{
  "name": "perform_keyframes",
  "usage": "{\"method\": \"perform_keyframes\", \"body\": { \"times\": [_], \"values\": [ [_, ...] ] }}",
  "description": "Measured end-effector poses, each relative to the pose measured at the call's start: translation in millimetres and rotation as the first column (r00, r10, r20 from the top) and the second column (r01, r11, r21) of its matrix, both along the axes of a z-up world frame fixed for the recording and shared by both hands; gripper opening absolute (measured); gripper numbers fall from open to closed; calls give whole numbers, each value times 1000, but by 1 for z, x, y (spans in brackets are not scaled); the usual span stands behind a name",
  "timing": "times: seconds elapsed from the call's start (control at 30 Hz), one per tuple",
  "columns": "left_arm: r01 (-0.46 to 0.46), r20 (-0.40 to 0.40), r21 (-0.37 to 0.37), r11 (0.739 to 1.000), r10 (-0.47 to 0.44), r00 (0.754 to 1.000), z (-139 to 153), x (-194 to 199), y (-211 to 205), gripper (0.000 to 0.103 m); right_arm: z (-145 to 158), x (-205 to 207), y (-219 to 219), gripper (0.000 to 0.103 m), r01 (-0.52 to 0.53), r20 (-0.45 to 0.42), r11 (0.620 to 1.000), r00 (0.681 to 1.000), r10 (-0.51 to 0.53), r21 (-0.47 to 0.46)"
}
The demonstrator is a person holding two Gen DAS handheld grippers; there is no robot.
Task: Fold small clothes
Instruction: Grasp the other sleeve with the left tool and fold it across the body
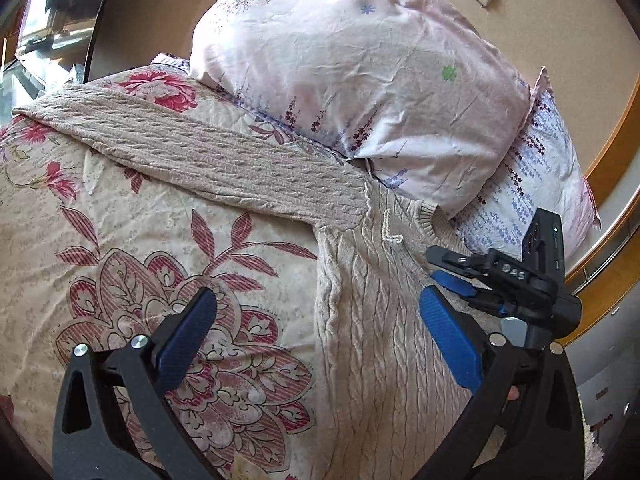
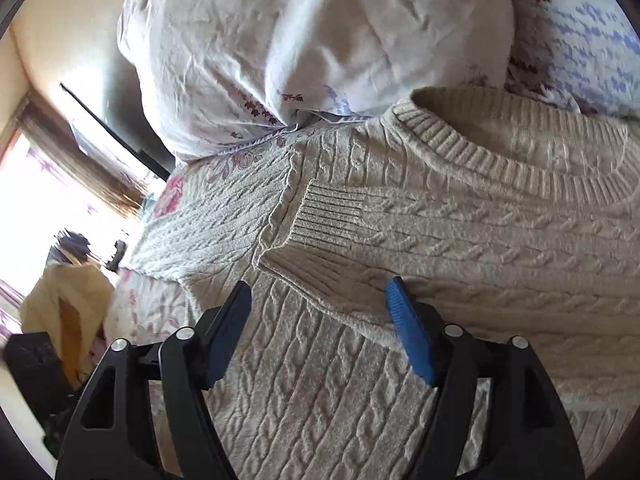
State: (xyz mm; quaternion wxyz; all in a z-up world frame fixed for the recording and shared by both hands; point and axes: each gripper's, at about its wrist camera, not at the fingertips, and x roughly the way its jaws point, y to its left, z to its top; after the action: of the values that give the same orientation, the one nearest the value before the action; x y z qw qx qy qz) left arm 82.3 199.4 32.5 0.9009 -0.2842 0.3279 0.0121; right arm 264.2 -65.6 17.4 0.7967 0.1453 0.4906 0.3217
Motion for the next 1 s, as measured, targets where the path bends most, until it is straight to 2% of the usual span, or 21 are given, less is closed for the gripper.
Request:
{"method": "perform_keyframes", "body": {
  "times": [0.03, 0.1, 0.2, 0.27, 0.33, 0.43, 0.5, 0.53, 0.6, 0.67, 0.73, 0.83, 0.9, 1.0],
  "values": [
    [-1, -8, -5, 1000, 1, 1000, 0, 1, 6, 101, 2, 1, -11, 102, 26, -41, 999, 999, -25, 33],
    [-13, -15, -21, 1000, 13, 1000, 2, 2, 21, 101, 10, -4, -38, 102, 105, -76, 994, 992, -103, 27],
    [-58, -32, -62, 996, 56, 998, 1, 9, 48, 101, 24, -21, -86, 102, 170, -25, 983, 985, -169, 68],
    [-103, -54, -105, 989, 97, 994, -2, 16, 68, 101, 32, -35, -122, 102, 244, 12, 968, 969, -245, 65],
    [-139, -80, -172, 975, 127, 989, -10, 24, 87, 100, 36, -47, -160, 102, 294, 40, 952, 954, -298, 84],
    [-189, -117, -290, 938, 162, 980, -23, 33, 109, 92, 32, -65, -211, 102, 353, 63, 931, 931, -359, 94],
    [-246, -130, -307, 919, 215, 968, -24, 34, 121, 84, 23, -74, -245, 102, 393, 56, 909, 913, -404, 142],
    [-272, -136, -329, 904, 239, 961, -26, 33, 128, 78, 18, -76, -262, 102, 422, 44, 892, 900, -434, 161],
    [-318, -142, -387, 866, 285, 948, -30, 31, 143, 72, 13, -79, -291, 102, 483, 41, 859, 868, -496, 170],
    [-351, -155, -412, 841, 315, 936, -31, 31, 155, 66, 10, -83, -316, 102, 551, 84, 821, 820, -566, 148],
    [-371, -159, -417, 830, 335, 929, -31, 33, 166, 64, 8, -92, -340, 102, 616, 134, 768, 758, -638, 175],
    [-402, -164, -403, 822, 368, 915, -30, 36, 178, 57, -3, -105, -369, 102, 662, 153, 691, 681, -716, 291],
    [-419, -168, -404, 813, 384, 908, -30, 40, 184, 54, -13, -105, -381, 102, 677, 99, 658, 668, -737, 330],
    [-461, -183, -385, 799, 424, 887, -32, 44, 193, 39, -16, -101, -386, 102, 674, 68, 653, 676, -734, 346]
  ]
}}
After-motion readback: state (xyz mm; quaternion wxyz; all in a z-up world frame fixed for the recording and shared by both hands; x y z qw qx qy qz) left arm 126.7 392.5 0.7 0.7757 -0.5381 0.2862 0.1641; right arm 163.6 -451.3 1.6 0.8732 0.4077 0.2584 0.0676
